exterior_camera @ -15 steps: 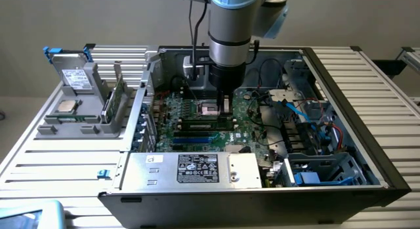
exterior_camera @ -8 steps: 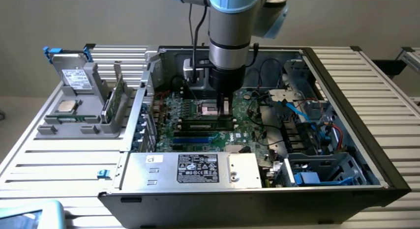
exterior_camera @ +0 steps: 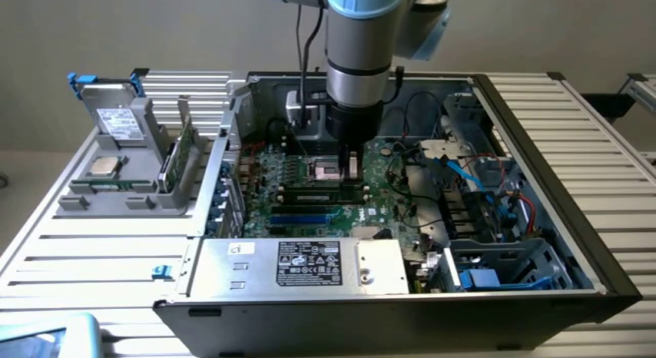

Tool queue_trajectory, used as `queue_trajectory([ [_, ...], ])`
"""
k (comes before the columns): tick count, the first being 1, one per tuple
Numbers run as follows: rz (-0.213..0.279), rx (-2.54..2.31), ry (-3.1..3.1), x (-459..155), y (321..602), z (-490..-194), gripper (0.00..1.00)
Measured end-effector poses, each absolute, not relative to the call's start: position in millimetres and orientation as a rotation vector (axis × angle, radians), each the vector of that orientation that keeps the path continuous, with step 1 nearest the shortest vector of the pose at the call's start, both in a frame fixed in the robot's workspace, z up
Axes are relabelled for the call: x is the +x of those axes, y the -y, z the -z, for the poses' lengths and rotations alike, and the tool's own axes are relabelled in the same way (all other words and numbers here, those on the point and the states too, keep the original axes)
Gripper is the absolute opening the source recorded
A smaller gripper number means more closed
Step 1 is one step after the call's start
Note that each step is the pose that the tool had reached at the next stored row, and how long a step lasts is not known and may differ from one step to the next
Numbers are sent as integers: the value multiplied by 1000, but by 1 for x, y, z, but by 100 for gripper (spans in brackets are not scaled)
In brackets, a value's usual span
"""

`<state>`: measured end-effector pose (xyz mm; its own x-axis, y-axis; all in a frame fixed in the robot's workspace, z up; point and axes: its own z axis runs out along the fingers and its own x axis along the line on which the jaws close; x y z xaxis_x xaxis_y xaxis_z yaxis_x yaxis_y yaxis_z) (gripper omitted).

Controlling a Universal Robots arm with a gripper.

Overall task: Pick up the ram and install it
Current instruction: 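Press down the ram until it locks into place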

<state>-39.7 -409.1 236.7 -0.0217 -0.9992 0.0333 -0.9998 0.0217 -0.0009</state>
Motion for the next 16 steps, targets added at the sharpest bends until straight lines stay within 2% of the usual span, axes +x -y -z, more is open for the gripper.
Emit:
queue_trajectory([
  [8, -45, 2184, 2232, -68, 409, -243, 11],
  [16, -64, 2192, 2241, -85, 408, -233, 11],
])
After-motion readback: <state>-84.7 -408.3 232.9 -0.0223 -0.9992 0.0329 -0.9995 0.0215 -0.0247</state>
